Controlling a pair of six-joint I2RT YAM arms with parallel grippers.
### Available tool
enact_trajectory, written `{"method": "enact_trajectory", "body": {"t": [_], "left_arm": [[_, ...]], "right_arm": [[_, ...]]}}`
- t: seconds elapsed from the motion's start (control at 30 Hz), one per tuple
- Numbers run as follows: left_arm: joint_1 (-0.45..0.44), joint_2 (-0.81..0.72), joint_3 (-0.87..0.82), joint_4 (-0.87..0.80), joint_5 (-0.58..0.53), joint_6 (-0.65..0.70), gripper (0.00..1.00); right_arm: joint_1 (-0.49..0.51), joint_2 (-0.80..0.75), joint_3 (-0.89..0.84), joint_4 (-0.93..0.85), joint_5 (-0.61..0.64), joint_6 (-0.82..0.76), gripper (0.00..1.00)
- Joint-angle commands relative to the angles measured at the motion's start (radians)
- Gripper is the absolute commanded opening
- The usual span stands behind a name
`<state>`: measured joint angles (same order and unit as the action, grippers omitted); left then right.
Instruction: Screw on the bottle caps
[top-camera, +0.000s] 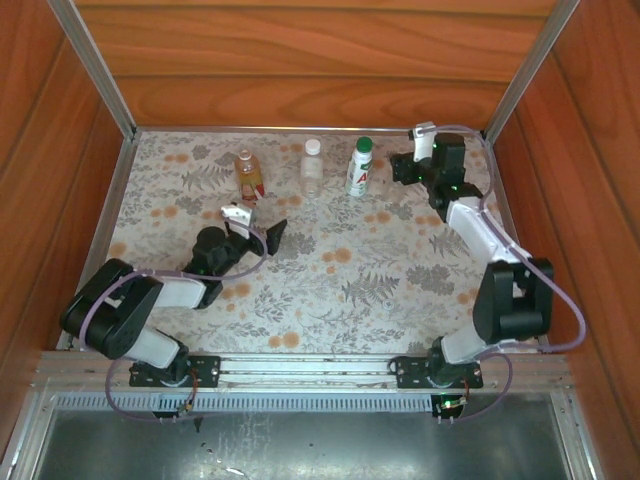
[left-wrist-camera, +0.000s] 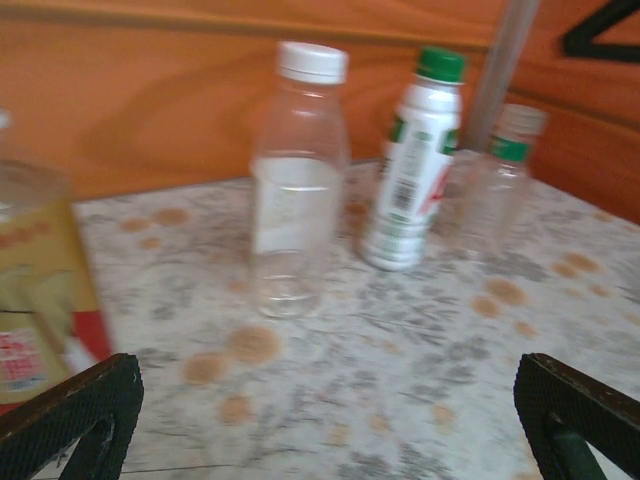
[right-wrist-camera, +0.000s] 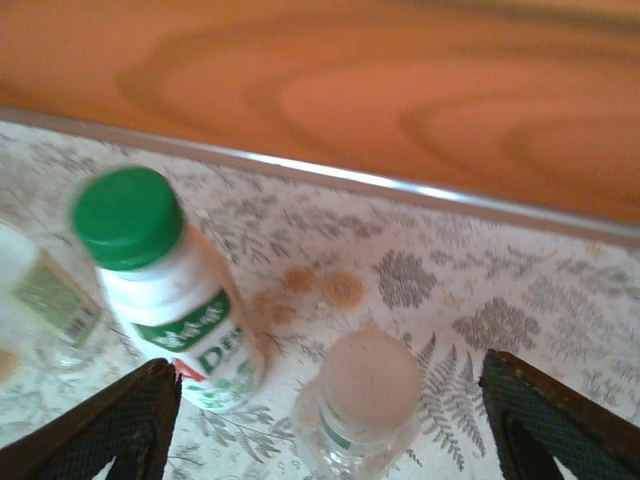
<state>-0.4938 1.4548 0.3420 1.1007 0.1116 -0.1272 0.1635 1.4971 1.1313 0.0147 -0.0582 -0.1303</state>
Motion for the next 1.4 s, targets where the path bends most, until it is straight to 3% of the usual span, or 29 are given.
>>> {"method": "enact_trajectory", "body": {"t": [0.0,0.07,0.17,0.27,0.37,0.53,0.77,1.2,1.37], "left_arm": [[0.057,-0.053,0.063,-0.202,-0.118,0.070,1.00],[0.099,-0.068,0.109,-0.269,-0.140,0.078,1.00],[0.144,-0.064,0.177,-0.358,-0.175,0.099,1.00],[0.190,-0.037,0.217,-0.365,-0.162,0.068,1.00],[0.216,-0.002,0.257,-0.364,-0.128,0.065,1.00],[0.233,0.088,0.338,-0.364,-0.082,0.047,1.00],[0.233,0.197,0.426,-0.364,-0.019,0.049,1.00],[0.242,0.374,0.567,-0.418,0.006,0.029,1.00],[0.244,0.411,0.600,-0.438,-0.005,0.050,0.90]], "right_arm": [[0.027,-0.082,-0.054,-0.050,-0.055,0.000,0.89],[0.027,-0.125,-0.060,-0.107,-0.037,0.023,0.99],[0.027,-0.187,-0.097,-0.130,-0.019,0.122,1.00],[0.026,-0.209,-0.071,-0.276,-0.027,0.237,1.00],[0.022,-0.256,-0.069,-0.380,-0.095,0.191,1.00],[0.007,-0.331,-0.209,-0.245,-0.202,0.293,1.00],[0.010,-0.282,-0.228,-0.233,-0.429,0.309,1.00],[0.040,-0.265,-0.205,-0.262,-0.429,0.274,1.00],[0.047,-0.261,-0.203,-0.266,-0.433,0.274,0.99]]}}
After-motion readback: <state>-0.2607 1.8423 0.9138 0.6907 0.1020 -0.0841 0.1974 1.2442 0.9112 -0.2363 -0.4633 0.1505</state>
